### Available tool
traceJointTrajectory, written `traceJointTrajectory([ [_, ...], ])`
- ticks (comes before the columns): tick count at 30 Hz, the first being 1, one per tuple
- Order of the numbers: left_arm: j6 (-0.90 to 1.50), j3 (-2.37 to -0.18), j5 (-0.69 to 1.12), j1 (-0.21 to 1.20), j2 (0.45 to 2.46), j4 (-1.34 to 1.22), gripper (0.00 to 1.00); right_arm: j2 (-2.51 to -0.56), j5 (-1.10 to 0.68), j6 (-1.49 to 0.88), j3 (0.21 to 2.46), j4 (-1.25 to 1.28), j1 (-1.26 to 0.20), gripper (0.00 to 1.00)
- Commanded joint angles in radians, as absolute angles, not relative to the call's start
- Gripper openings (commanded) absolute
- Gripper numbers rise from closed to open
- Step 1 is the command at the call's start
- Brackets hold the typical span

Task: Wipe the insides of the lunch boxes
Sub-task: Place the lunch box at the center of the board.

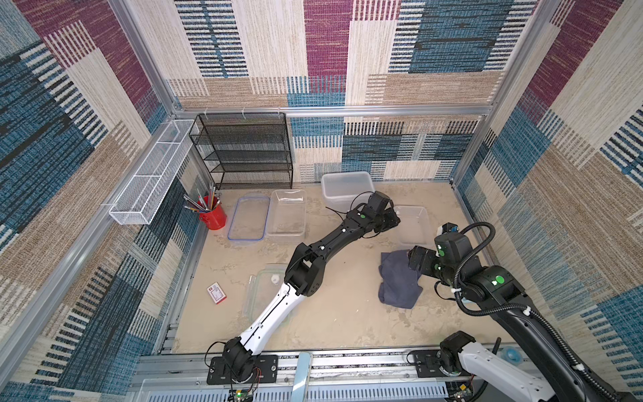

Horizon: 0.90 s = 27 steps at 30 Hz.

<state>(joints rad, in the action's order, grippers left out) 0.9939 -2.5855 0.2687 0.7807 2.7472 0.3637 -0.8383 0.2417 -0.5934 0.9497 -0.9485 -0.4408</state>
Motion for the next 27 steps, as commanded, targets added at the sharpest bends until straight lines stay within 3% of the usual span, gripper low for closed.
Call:
traceJointTrajectory([
  [1,0.952,-2.510,0.274,0.774,2.640,0.346,0.31,-0.850,0.205,-0.579,0.957,-0.889,-0.441,0.99],
  [9,0.823,-2.395,0.232,0.683,2.419,0.600,0.35,-0.987,0.107,-0.452,1.058,-0.657,-0.441,0.99],
  [16,0.612,-2.376,0.179,0.536,2.267,0.862,0.43,-1.306,-0.113,-0.346,1.169,-0.426,-0.330,0.99],
  [23,0.505,-2.557,0.256,0.373,2.383,1.029,0.56,-1.633,-0.384,-0.347,1.321,-0.210,-0.157,0.99],
  [27,0.504,-2.653,0.263,0.320,2.471,1.027,0.65,-1.834,-0.433,-0.326,1.483,-0.195,-0.119,0.99],
])
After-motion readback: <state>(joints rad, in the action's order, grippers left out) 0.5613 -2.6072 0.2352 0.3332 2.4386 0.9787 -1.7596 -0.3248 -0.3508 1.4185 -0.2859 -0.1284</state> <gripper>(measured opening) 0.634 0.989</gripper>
